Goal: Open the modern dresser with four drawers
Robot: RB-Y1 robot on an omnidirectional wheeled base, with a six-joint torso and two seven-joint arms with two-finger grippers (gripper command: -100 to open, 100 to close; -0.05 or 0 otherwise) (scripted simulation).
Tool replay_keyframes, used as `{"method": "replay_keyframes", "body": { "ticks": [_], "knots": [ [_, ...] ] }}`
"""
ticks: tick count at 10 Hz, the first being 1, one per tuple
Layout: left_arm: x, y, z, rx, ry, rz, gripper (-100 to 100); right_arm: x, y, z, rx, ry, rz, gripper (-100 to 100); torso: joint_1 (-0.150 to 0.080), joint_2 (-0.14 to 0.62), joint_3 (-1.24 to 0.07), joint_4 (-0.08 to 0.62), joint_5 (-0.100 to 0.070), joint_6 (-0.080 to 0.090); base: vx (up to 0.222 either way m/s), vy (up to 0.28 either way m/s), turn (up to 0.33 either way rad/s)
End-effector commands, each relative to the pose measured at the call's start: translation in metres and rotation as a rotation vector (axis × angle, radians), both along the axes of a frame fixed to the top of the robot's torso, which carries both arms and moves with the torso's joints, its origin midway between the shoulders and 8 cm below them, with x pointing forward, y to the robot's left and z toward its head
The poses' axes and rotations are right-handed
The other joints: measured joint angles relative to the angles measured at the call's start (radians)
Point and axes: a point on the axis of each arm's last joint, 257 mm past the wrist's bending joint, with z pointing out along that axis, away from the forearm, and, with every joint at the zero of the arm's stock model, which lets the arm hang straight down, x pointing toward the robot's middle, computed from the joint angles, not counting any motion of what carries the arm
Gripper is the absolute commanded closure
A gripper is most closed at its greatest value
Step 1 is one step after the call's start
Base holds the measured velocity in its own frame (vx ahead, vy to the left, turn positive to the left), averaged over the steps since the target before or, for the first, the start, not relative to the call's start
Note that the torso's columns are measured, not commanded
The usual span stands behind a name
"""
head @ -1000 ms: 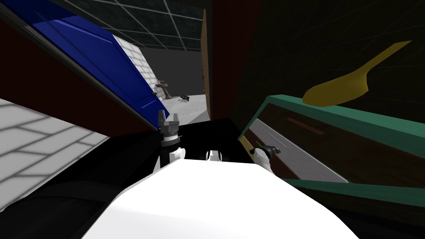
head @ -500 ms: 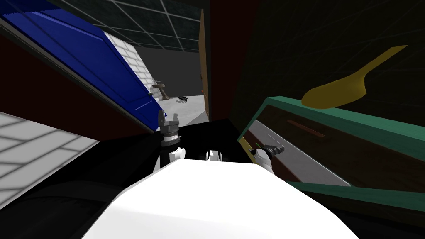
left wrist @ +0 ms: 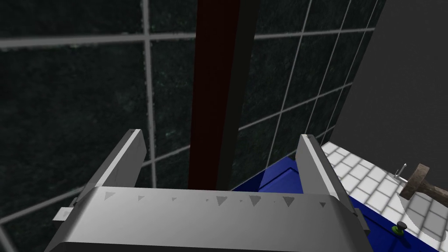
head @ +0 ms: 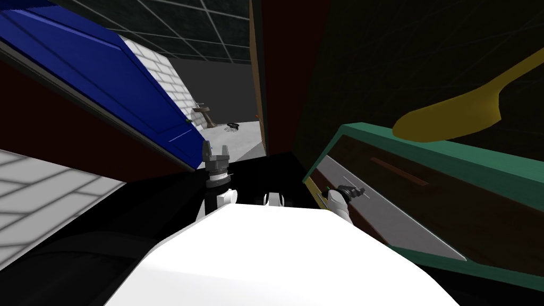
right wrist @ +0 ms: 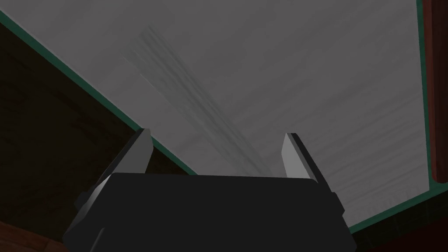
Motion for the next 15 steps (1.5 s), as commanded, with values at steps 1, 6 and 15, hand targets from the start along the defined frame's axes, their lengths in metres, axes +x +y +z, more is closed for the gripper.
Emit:
{"method": "replay_keyframes", "body": {
  "ticks": [1,6,15],
  "knots": [
    [0.0,0.0,0.0,0.0,0.0,0.0,0,0.01,0.019,-0.002,-0.005,0.006,0.02,100,0.001,-0.001,-0.001,0.0,0.0,0.0,-0.005,-0.024,-0.114],
    [0.0,0.0,0.0,0.0,0.0,0.0,0,0.037,0.079,-0.005,-0.013,0.015,0.078,100,-0.004,-0.004,-0.002,-0.001,-0.001,0.0,-0.017,-0.035,-0.12],
    [0.0,0.0,0.0,0.0,0.0,0.0,0,0.076,0.204,0.003,0.002,0.002,0.17,100,-0.002,-0.003,-0.002,-0.001,0.0,0.0,-0.01,-0.029,-0.107]
  ]
}}
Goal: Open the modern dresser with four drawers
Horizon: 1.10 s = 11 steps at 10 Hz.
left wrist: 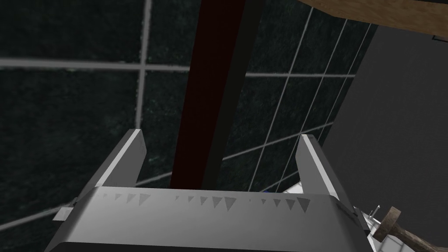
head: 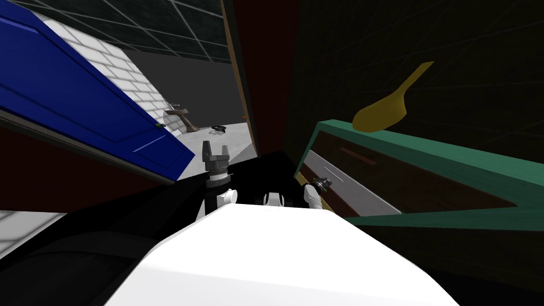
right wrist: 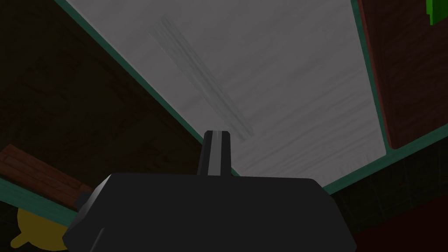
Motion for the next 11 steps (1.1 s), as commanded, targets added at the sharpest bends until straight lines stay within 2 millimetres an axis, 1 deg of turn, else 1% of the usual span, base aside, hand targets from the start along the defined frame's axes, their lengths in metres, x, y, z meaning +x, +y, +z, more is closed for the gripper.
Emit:
{"method": "replay_keyframes", "body": {
  "ticks": [1,2,3,6,7,9,10,11],
  "knots": [
    [0.0,0.0,0.0,0.0,0.0,0.0,0,0.01,0.031,0.005,0.006,-0.006,0.021,100,-0.001,0.0,0.0,0.0,0.0,0.0,-0.011,-0.029,-0.077],
    [0.0,0.0,0.0,0.0,0.0,0.0,0,0.008,0.026,0.004,0.006,-0.006,0.017,100,-0.001,0.0,0.0,0.0,0.0,0.0,-0.005,-0.01,-0.006],
    [0.0,0.0,0.0,0.0,0.0,0.0,0,0.008,0.009,0.015,-0.038,-0.005,0.017,-100,0.0,-0.001,0.0,0.0,0.0,0.0,0.005,-0.008,0.003],
    [0.0,0.0,0.0,0.0,0.0,0.0,0,0.008,-0.016,0.031,-0.099,-0.005,0.018,-100,-0.001,-0.001,-0.001,0.0,0.0,0.0,0.018,-0.023,-0.001],
    [0.0,0.0,0.0,0.0,0.0,0.0,0,0.008,-0.015,0.029,-0.089,-0.007,0.017,-100,-0.002,-0.001,0.0,0.0,-0.001,0.0,0.072,-0.08,0.0],
    [0.0,0.0,0.0,0.0,0.0,0.0,0,0.009,-0.02,0.03,-0.094,-0.007,0.016,-100,-0.005,-0.004,-0.002,-0.001,-0.001,0.0,0.114,-0.129,0.006],
    [0.0,0.0,0.0,0.0,0.0,0.0,0,0.009,-0.004,0.018,-0.049,-0.007,0.015,-100,-0.003,-0.002,-0.002,-0.001,-0.001,0.0,0.102,-0.134,0.0],
    [0.0,0.0,0.0,0.0,0.0,0.0,0,0.009,0.001,0.015,-0.036,-0.008,0.015,-100,-0.001,0.0,0.0,0.0,0.0,0.0,0.068,-0.106,0.004]
  ]
}}
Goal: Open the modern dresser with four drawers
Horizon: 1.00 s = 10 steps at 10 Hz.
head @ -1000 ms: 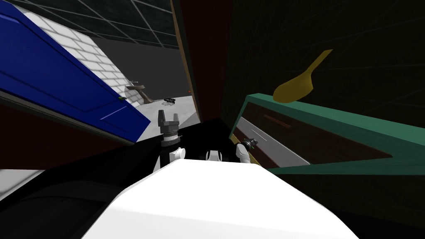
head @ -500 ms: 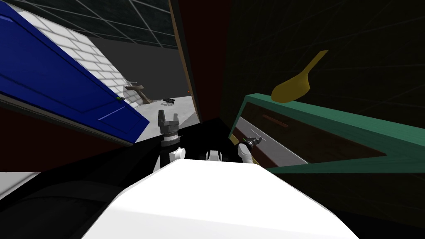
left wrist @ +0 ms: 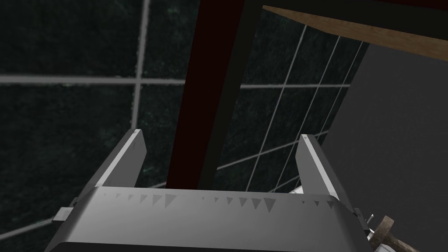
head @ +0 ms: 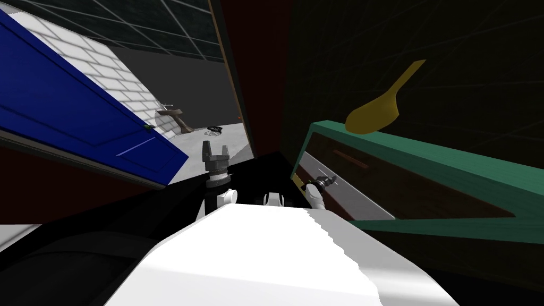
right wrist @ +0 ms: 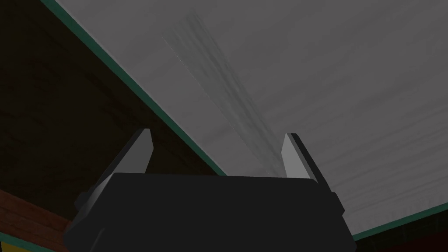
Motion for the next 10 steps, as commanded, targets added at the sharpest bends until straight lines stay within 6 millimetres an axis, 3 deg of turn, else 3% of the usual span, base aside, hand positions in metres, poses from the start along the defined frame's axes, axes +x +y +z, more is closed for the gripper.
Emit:
{"method": "replay_keyframes", "body": {
  "ticks": [1,2,3,10],
  "knots": [
    [0.0,0.0,0.0,0.0,0.0,0.0,0,0.0,0.022,-0.014,0.058,-0.001,-0.001,-100,0.002,0.003,0.001,0.001,0.001,0.0,0.025,-0.049,0.002],
    [0.0,0.0,0.0,0.0,0.0,0.0,0,0.0,0.017,-0.012,0.043,0.0,-0.001,-100,0.005,0.004,0.003,0.001,0.001,0.0,0.008,-0.015,0.001],
    [0.0,0.0,0.0,0.0,0.0,0.0,0,0.014,0.021,-0.012,0.046,-0.009,0.048,-100,0.004,0.004,0.002,0.001,0.002,0.0,0.056,0.035,-0.313],
    [0.0,0.0,0.0,0.0,0.0,0.0,0,0.088,0.032,-0.013,0.051,-0.009,0.341,-100,-0.002,0.002,0.001,0.001,0.0,0.0,0.112,0.148,-0.413]
  ]
}}
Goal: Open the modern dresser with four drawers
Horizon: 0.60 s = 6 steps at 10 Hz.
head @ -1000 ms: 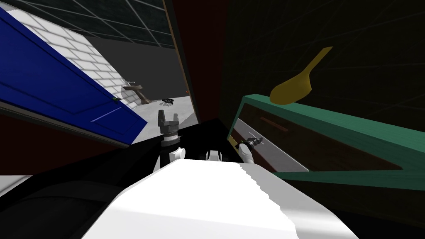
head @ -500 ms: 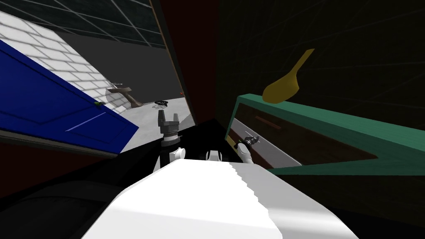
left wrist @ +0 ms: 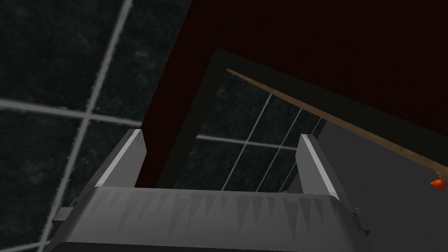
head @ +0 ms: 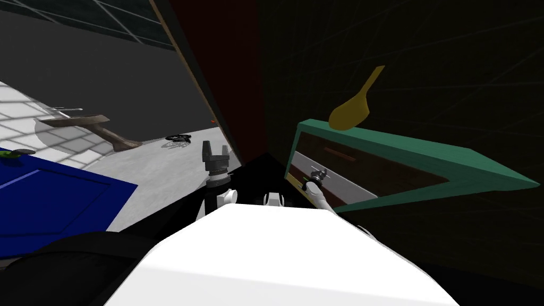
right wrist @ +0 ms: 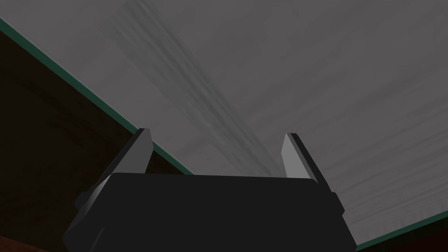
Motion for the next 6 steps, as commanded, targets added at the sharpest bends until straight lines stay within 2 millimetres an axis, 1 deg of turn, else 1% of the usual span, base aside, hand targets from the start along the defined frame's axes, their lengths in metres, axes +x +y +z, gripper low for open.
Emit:
{"method": "replay_keyframes", "body": {
  "ticks": [1,2,3,4,5,6],
  "knots": [
    [0.0,0.0,0.0,0.0,0.0,0.0,0,0.023,0.002,-0.003,0.003,0.015,0.097,-100,0.0,-0.001,0.0,0.0,0.0,0.001,0.097,0.154,-0.398],
    [0.0,0.0,0.0,0.0,0.0,0.0,0,0.023,-0.001,-0.002,-0.003,0.015,0.096,-100,-0.001,-0.003,-0.002,0.0,0.001,0.002,0.059,0.108,-0.132],
    [0.0,0.0,0.0,0.0,0.0,0.0,0,0.03,-0.003,-0.003,-0.004,0.024,0.128,-100,-0.003,-0.003,-0.002,0.0,0.0,-0.002,0.038,0.094,-0.198],
    [0.0,0.0,0.0,0.0,0.0,0.0,0,0.026,0.0,-0.004,-0.001,0.024,0.113,-100,-0.004,-0.004,-0.002,0.001,0.001,0.0,0.016,0.053,-0.052],
    [0.0,0.0,0.0,0.0,0.0,0.0,0,0.023,-0.001,-0.002,-0.003,0.015,0.096,100,-0.004,-0.003,-0.001,0.0,0.0,0.0,-0.02,-0.041,0.238],
    [0.0,0.0,0.0,0.0,0.0,0.0,0,0.016,0.0,-0.001,-0.001,0.008,0.062,100,-0.004,0.001,0.0,0.002,0.0,0.0,-0.066,-0.11,0.399]
  ]
}}
